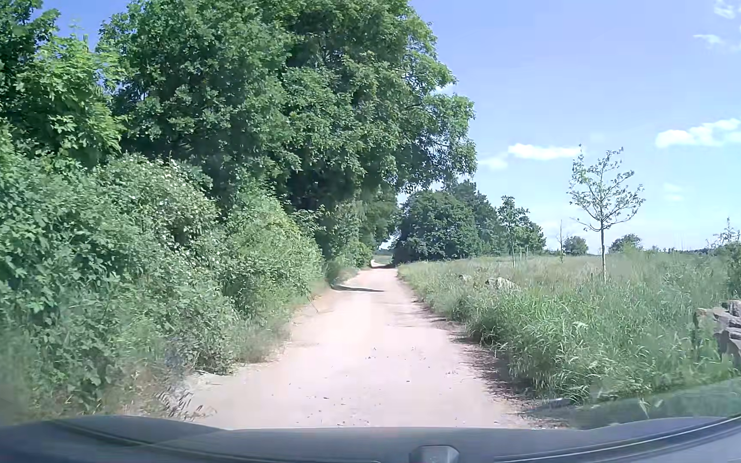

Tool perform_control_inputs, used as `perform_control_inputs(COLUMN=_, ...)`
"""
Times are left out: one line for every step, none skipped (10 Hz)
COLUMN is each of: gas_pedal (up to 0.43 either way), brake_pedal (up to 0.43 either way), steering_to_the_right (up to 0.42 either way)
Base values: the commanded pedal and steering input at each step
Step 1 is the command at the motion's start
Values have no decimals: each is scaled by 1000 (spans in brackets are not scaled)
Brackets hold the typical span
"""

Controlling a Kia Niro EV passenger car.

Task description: Follow the waypoints while adhering to traffic rules and regulations

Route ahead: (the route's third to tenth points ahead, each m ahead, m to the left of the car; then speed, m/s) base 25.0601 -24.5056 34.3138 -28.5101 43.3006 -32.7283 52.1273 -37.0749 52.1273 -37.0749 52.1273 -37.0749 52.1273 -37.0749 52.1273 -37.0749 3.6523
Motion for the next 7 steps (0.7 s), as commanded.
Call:
perform_control_inputs(gas_pedal=0, brake_pedal=73, steering_to_the_right=9)
perform_control_inputs(gas_pedal=0, brake_pedal=79, steering_to_the_right=10)
perform_control_inputs(gas_pedal=0, brake_pedal=73, steering_to_the_right=9)
perform_control_inputs(gas_pedal=0, brake_pedal=67, steering_to_the_right=9)
perform_control_inputs(gas_pedal=0, brake_pedal=61, steering_to_the_right=9)
perform_control_inputs(gas_pedal=0, brake_pedal=55, steering_to_the_right=9)
perform_control_inputs(gas_pedal=0, brake_pedal=37, steering_to_the_right=10)
